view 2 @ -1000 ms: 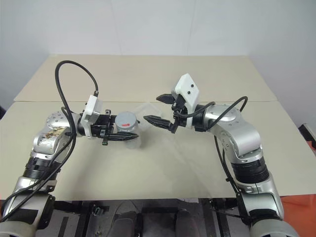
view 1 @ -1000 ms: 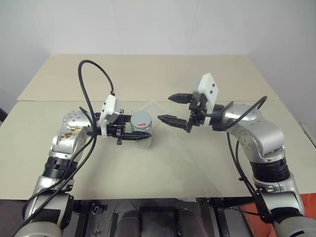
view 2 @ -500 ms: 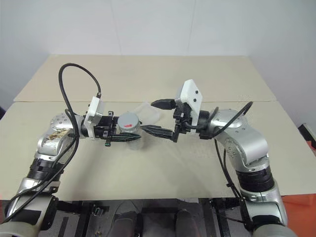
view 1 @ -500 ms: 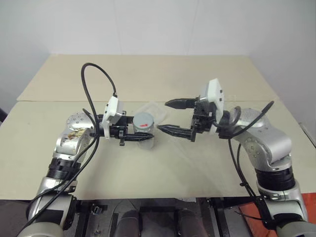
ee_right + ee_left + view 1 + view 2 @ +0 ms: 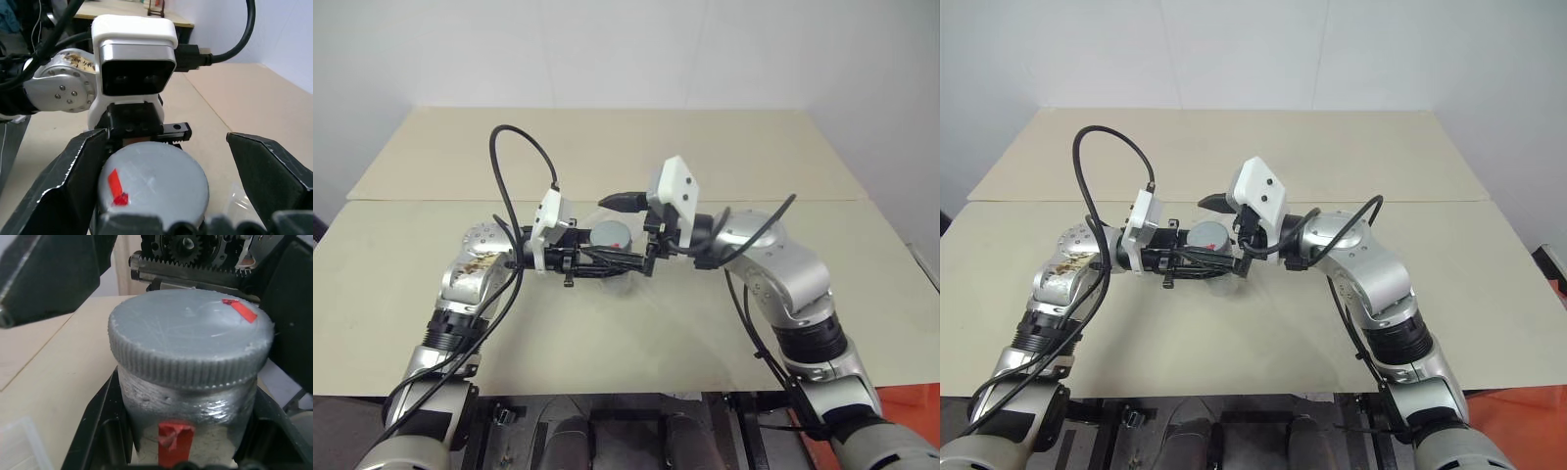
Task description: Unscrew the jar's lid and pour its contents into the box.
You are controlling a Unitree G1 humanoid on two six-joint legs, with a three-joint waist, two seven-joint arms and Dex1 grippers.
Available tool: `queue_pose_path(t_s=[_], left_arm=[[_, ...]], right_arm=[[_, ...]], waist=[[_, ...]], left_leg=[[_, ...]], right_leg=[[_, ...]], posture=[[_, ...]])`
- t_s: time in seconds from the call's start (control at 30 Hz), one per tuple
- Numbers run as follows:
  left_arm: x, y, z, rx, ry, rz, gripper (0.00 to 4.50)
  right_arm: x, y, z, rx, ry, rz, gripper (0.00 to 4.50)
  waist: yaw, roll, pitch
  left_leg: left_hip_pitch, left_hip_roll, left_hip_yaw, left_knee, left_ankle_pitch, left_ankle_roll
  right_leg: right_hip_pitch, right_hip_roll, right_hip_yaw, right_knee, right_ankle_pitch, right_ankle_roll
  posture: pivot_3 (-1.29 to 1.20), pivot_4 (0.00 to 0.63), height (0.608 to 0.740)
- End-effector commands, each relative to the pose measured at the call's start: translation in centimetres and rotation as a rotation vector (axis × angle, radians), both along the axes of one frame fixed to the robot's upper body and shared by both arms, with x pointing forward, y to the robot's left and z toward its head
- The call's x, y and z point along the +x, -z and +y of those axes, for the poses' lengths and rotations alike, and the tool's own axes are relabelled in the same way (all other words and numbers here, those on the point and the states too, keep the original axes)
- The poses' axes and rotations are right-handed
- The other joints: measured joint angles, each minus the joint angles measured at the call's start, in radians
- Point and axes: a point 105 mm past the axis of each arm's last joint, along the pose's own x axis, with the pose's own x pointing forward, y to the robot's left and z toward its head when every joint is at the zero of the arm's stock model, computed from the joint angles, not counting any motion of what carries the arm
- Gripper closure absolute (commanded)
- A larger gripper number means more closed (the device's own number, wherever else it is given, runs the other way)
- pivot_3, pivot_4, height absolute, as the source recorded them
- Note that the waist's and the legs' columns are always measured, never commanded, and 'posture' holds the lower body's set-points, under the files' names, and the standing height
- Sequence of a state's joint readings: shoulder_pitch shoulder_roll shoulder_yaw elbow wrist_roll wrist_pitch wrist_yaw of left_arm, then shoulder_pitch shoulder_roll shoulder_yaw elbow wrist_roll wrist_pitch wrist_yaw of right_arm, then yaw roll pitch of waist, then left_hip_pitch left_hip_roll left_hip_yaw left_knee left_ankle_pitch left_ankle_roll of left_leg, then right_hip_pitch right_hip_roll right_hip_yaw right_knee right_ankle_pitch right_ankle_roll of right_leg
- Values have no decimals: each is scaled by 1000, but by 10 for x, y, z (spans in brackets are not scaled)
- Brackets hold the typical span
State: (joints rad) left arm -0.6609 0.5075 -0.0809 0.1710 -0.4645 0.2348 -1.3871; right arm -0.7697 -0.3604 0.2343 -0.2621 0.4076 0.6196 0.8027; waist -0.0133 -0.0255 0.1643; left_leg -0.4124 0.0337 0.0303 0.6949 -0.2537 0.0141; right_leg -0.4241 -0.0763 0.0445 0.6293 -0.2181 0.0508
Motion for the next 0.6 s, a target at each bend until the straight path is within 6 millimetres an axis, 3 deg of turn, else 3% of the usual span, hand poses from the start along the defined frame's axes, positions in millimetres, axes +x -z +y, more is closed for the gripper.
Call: queue_pose_path(t_s=[0.03, 0.2, 0.6], left_arm=[[-3, -10, 0, -4, 19, -52, 2442], [-5, -9, 3, 1, 18, -50, 2442], [-8, -7, 9, 18, 21, -36, 2442]], right_arm=[[2, -16, -1, 31, 15, -61, 42], [10, -12, -9, 26, 53, -45, 42], [17, -10, -51, 26, 146, -24, 42]], waist=[[0, 0, 0], [0, 0, 0], [0, 0, 0]], left_leg=[[0, 0, 0, 0, 0, 0], [0, 0, 0, 0, 0, 0], [0, 0, 0, 0, 0, 0]], right_leg=[[0, 0, 0, 0, 0, 0], [0, 0, 0, 0, 0, 0], [0, 0, 0, -1, 0, 0]], posture=[[0, 150, 740], [0, 150, 740], [0, 150, 740]])
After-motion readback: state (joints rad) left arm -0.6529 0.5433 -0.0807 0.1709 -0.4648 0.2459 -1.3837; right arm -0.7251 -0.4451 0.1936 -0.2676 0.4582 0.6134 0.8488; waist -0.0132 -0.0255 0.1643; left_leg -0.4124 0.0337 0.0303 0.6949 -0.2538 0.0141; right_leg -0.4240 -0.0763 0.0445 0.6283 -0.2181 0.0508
